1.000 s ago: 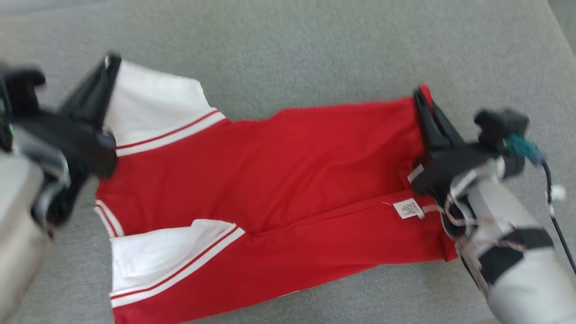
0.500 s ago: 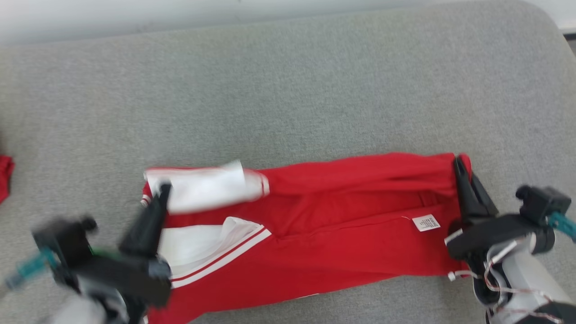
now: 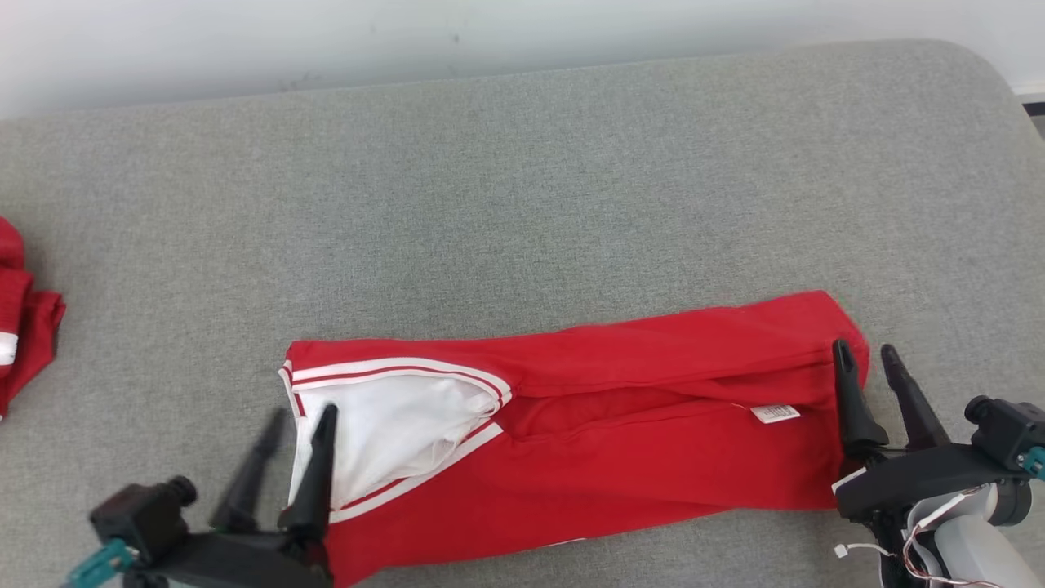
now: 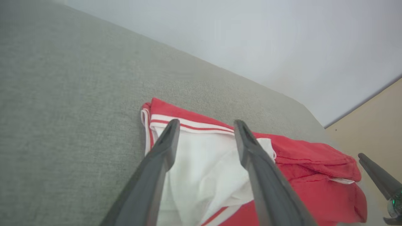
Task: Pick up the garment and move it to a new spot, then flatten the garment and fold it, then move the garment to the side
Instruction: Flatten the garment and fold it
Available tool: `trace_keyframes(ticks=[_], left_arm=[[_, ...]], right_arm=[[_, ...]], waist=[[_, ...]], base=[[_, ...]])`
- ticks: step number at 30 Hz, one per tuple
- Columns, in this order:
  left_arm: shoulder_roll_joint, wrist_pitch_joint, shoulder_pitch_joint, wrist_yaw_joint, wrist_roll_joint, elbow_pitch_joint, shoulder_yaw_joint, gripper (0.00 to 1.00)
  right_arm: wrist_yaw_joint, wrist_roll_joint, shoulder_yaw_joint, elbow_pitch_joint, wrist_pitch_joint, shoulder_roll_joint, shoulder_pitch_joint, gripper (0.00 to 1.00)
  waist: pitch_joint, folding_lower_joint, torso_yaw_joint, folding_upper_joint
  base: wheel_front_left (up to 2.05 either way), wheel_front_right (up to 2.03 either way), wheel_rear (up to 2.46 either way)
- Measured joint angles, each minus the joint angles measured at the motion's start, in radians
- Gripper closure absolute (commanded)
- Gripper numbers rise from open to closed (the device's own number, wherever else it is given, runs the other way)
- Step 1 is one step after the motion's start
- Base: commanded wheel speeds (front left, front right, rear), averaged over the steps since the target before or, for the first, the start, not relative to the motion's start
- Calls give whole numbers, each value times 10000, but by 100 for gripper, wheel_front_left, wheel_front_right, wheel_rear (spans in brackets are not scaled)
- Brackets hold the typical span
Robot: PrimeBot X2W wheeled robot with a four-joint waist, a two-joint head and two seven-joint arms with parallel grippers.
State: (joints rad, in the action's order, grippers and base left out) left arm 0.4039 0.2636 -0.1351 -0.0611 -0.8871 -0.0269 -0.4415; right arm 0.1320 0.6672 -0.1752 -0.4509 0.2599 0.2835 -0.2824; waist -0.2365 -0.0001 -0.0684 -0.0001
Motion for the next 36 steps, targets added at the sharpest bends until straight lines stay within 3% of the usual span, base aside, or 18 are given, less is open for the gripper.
trace_keyframes(ticks=[8, 13, 19, 26, 27, 28, 36], left_arm=[[-1312, 4, 346, 13, 3033, 485, 2978, 0], [-2197, 4, 552, 489, 4861, 642, 4612, 0], [-2903, 2, 706, 1070, 6353, 297, 5582, 0], [-3373, 2, 845, 1511, 6962, -109, 6240, 0], [-3396, 2, 850, 1570, 7007, -109, 6291, 0], [-3419, 2, 860, 1584, 7026, -109, 6332, 0], [-3509, 2, 970, 1749, 7227, -92, 6497, 0]], right_arm=[[0, -293, 261, 52, -151, 148, -13, 0], [0, -351, 328, -706, -690, 151, -195, 0], [0, -86, 25, -1971, -1016, -79, -593, 0], [-2, 268, -660, -3425, -957, -360, -1092, 0], [-2, 370, -754, -3498, -955, -376, -1105, 21], [-2, 433, -861, -3586, -955, -376, -1121, 100], [0, 957, -1271, -3992, -543, -61, -1339, 100]], waist=[[172, 1, -91, 1], [338, 1, -56, 0], [425, 1, 98, 0], [450, 0, 331, 1], [467, 0, 361, 1], [487, 0, 382, 1], [683, 2, 346, 2]], base=[[0, 0, 0], [0, 0, 0], [0, 0, 0], [0, 0, 0], [0, 0, 0], [0, 0, 0], [0, 0, 0]])
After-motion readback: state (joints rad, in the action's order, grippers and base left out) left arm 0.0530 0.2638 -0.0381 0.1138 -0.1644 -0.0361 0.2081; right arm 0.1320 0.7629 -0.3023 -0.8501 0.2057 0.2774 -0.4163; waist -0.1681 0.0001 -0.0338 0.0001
